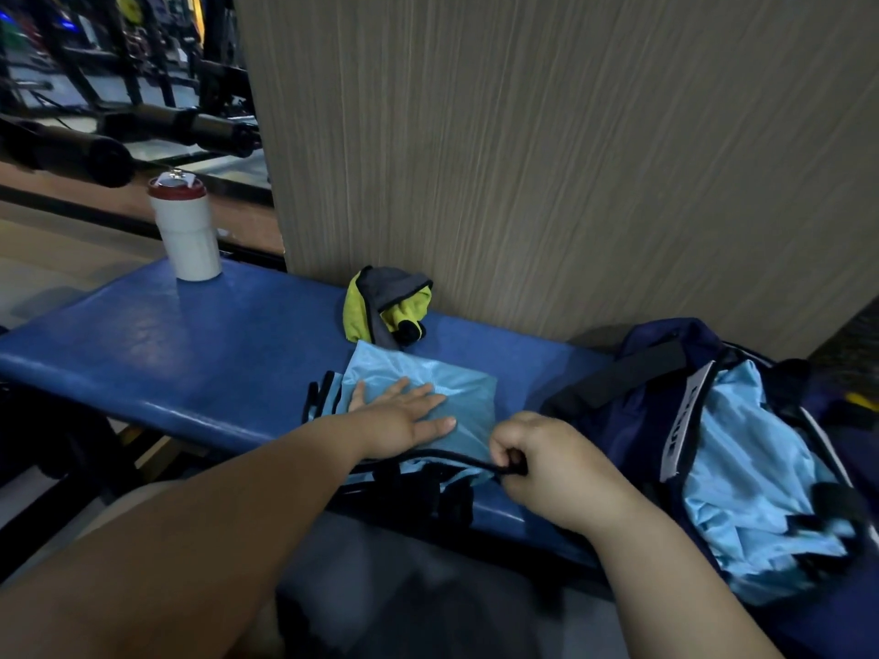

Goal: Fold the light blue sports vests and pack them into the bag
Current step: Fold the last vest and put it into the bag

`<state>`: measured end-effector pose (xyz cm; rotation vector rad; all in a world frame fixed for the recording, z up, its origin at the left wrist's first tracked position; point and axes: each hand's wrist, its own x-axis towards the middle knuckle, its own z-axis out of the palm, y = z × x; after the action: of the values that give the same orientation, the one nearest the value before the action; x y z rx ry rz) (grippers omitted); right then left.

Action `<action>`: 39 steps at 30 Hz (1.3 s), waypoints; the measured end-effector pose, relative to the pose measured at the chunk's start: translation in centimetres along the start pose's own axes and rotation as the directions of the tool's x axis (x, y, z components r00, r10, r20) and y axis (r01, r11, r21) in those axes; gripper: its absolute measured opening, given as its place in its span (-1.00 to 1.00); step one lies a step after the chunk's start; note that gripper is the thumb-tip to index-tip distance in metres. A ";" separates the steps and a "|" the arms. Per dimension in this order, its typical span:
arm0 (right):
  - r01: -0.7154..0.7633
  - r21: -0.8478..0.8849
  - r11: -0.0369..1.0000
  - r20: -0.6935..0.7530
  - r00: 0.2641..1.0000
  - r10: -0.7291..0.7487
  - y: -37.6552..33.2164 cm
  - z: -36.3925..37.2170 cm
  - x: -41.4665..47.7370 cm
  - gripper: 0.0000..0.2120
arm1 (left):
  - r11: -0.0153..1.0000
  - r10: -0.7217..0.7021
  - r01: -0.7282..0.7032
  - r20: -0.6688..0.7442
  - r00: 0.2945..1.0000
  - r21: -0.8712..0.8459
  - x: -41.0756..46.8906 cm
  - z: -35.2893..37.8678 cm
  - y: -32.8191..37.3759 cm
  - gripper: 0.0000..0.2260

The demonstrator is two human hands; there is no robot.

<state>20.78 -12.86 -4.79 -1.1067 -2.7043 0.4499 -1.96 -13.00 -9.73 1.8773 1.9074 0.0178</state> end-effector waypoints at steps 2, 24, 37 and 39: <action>-0.060 -0.024 0.998 0.183 0.981 0.064 -0.3 -0.3 -0.5 -0.72 | 1.000 0.009 -0.009 0.006 1.000 0.026 -0.2 0.1 0.0 -0.35; -0.501 0.446 0.741 0.041 0.839 0.542 -0.2 4.0 3.6 -0.38 | 0.825 -0.560 0.486 -0.313 0.767 -0.288 -3.0 -1.6 -5.5 -0.30; -0.259 0.665 0.701 -0.046 0.922 0.384 0.0 3.5 3.0 -0.44 | 0.456 -0.393 0.044 -0.157 0.906 -0.889 -2.5 -3.8 -4.8 -0.88; -0.236 0.741 0.629 -0.061 0.909 0.413 0.8 3.2 3.1 -0.44 | 0.332 -0.375 -0.023 -0.154 0.914 -0.943 -2.5 -4.8 -4.2 -0.89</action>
<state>18.18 -10.82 -7.91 -1.2713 -1.7964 1.2351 -7.64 -14.19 -6.03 0.8296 1.6443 1.2179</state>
